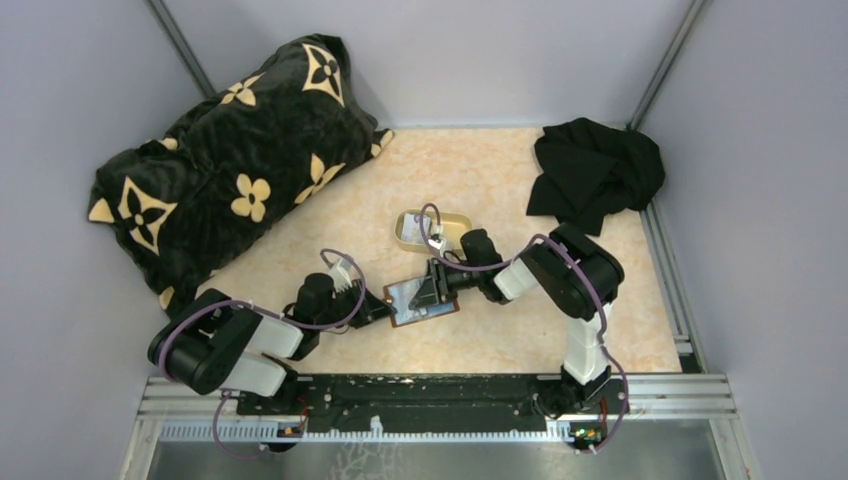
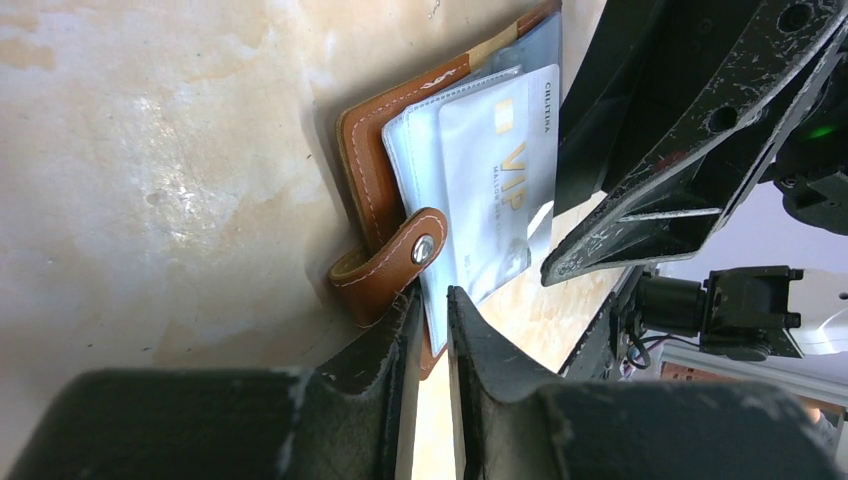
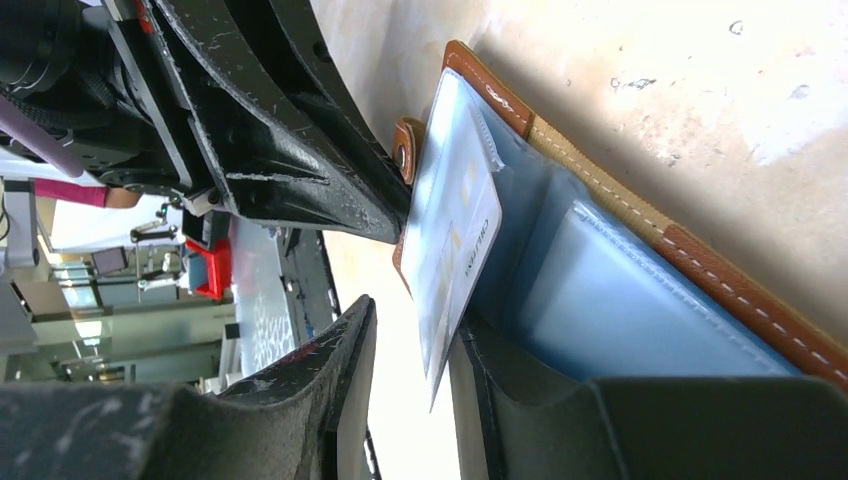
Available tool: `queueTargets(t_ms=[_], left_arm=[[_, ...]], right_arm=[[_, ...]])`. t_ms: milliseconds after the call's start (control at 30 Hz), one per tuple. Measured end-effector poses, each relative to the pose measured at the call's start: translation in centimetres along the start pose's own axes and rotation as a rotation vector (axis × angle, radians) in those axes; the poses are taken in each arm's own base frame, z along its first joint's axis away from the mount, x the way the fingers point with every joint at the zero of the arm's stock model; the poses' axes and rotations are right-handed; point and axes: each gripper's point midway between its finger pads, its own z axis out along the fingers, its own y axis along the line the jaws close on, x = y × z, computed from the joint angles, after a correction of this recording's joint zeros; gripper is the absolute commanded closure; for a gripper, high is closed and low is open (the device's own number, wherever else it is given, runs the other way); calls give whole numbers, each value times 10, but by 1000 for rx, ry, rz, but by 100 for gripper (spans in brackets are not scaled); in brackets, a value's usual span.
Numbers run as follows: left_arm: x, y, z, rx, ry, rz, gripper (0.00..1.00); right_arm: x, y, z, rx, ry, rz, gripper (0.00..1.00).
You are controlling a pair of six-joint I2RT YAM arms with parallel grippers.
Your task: Take the credit cards out of the card holder
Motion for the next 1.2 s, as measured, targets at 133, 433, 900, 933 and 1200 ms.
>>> queueTargets(t_ms=[133, 433, 900, 933, 1200], left_arm=[[0, 0, 1, 3, 2, 0, 77], [-1, -2, 6, 17, 12, -2, 77], [-1, -3, 6, 18, 15, -2, 77], [-1, -3, 6, 18, 16, -1, 77], [-1, -3, 6, 18, 16, -1, 78]], right_arm=[[-2, -2, -4, 9, -7, -1, 68], [-8, -17, -25, 67, -51, 20, 88], [-23, -16, -55, 208, -102, -53, 100], [-25, -14, -57, 211, -106, -60, 100], [-49, 4, -73, 205, -175, -75, 100]])
